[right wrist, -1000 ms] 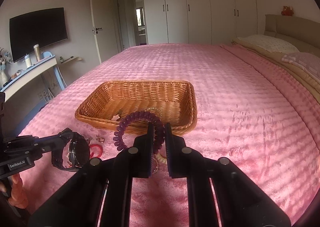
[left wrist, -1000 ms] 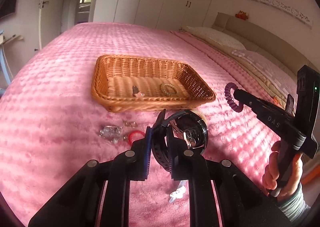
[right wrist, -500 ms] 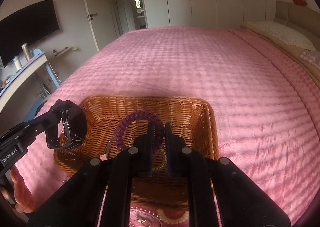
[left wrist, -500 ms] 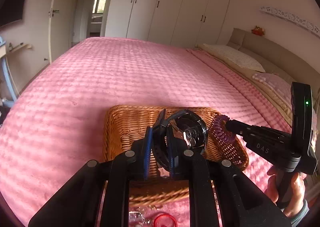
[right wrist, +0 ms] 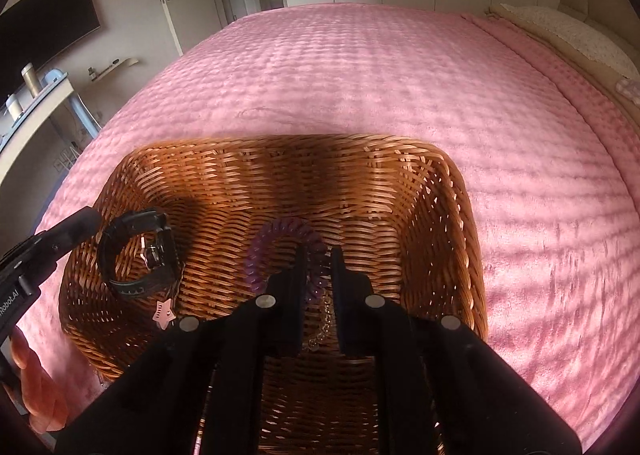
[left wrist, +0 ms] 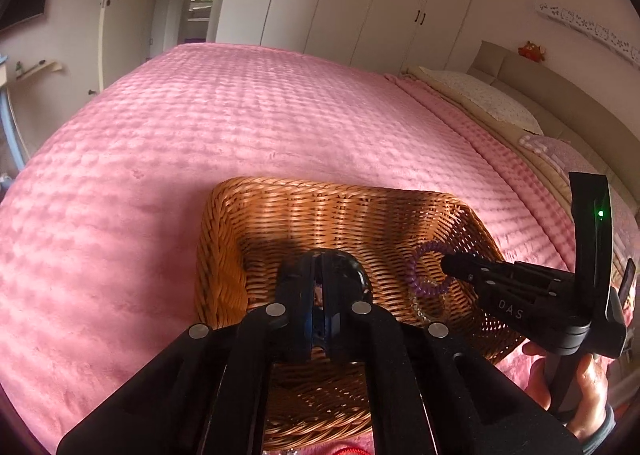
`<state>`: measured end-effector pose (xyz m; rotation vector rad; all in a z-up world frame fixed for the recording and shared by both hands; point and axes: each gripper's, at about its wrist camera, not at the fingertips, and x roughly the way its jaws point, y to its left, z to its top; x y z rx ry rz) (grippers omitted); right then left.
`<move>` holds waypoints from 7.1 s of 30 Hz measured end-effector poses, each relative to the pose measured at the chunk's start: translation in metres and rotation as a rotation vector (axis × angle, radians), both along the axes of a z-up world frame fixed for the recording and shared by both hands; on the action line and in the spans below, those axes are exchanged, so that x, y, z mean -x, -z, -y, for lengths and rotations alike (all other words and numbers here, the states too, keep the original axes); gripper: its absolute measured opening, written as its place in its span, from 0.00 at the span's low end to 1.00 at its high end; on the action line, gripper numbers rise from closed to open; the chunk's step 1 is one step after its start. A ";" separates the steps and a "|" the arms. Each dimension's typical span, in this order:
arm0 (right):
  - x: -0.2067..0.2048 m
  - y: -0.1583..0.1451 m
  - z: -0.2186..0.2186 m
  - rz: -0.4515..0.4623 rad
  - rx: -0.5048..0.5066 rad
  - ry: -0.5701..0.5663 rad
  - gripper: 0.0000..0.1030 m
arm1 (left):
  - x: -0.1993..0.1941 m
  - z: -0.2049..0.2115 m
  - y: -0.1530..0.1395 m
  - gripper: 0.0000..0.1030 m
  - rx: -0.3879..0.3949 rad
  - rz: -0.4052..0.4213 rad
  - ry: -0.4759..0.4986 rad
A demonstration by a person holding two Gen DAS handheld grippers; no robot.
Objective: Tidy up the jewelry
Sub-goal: 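Lower both tools into the basket and open them to release the items, then grasp the clear hair clip with the left tool while the right tool grasps the beige coil bracelet, then carry the clip and beige bracelet into the basket and open both tools, then grasp the crystal keychain with the left tool while the right tool grasps the pearl bracelet, then carry the keychain and pearl bracelet into the basket and open both tools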
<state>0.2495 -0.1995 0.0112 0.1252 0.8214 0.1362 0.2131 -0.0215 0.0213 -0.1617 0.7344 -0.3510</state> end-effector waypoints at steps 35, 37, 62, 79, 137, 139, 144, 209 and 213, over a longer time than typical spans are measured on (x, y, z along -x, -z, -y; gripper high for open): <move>0.163 0.043 0.032 0.076 0.005 0.057 0.36 | 0.212 0.017 0.062 0.49 -0.037 -0.069 0.313; 0.150 0.047 0.038 0.051 -0.016 0.066 0.36 | 0.210 0.019 0.067 0.48 -0.035 -0.086 0.326; 0.128 0.067 0.026 -0.002 0.052 0.066 0.10 | 0.202 0.057 0.075 0.09 -0.213 -0.060 0.328; 0.168 0.051 0.050 0.060 -0.035 0.077 0.09 | 0.209 0.042 0.068 0.08 -0.147 -0.038 0.252; 0.101 -0.041 0.009 0.166 -0.098 -0.070 0.31 | 0.095 -0.013 -0.049 0.38 0.107 0.122 0.193; 0.119 -0.043 0.008 0.192 -0.098 -0.071 0.37 | 0.109 -0.026 -0.052 0.42 0.120 0.136 0.176; 0.160 -0.038 0.003 0.239 -0.083 -0.090 0.37 | 0.136 -0.054 -0.047 0.43 0.145 0.143 0.131; 0.187 0.005 -0.011 0.181 -0.223 -0.260 0.06 | 0.155 -0.038 0.003 0.07 0.077 0.072 0.177; 0.201 -0.013 -0.005 0.219 -0.241 -0.269 0.06 | 0.162 -0.037 -0.007 0.07 0.079 0.099 0.183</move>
